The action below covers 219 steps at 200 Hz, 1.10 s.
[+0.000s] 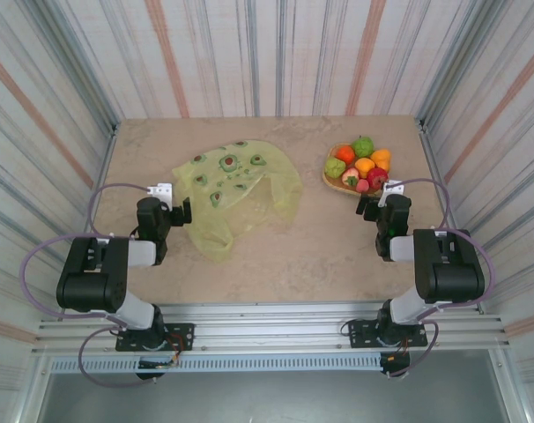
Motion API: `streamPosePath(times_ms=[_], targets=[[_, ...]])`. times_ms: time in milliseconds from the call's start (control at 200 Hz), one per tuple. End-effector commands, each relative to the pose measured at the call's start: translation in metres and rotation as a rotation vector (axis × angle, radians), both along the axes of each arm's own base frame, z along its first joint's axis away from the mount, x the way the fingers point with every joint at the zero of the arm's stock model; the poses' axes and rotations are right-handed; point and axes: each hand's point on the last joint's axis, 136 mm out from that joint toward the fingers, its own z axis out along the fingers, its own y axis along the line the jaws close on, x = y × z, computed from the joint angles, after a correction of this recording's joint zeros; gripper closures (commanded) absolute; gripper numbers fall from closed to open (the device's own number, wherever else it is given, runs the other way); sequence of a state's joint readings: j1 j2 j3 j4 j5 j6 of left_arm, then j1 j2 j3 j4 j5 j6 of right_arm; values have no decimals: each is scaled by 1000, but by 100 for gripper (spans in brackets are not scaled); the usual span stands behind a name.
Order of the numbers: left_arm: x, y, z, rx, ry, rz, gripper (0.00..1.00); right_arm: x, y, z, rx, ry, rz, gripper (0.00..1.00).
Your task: Place the fruits into the plastic bag
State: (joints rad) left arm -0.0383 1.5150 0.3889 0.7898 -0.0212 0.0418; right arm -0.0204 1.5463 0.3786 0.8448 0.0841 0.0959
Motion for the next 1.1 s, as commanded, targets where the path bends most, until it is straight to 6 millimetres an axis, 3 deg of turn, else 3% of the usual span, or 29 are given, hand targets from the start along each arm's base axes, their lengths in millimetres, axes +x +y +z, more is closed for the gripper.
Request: streamPosePath(times_ms=[0, 195, 361, 451, 546, 666, 787, 917, 1092], targets=[[5, 8, 18, 8, -46, 27, 1, 2, -4, 9, -1, -23, -27, 1], [-13, 35, 66, -34, -61, 210, 1, -19, -29, 52, -9, -77, -194, 1], [-36, 57, 103, -189, -78, 418, 1, -50, -59, 97, 152, -162, -395, 1], [-49, 59, 122, -287, -96, 468, 1, -68, -70, 124, 202, -193, -473, 1], [-57, 47, 143, -396, -141, 419, 1, -80, -67, 150, 244, -241, -458, 1], [-62, 21, 162, -556, -178, 295, 1, -82, -42, 172, 338, -284, -318, 1], [-63, -9, 160, -630, -116, 182, 1, -77, -12, 179, 412, -254, -195, 0], [-65, -35, 148, -599, -10, 118, 1, -70, 25, 177, 418, -186, -76, 1], [-67, -72, 127, -539, 105, 18, 1, -62, 102, 156, 343, -72, 140, 1]])
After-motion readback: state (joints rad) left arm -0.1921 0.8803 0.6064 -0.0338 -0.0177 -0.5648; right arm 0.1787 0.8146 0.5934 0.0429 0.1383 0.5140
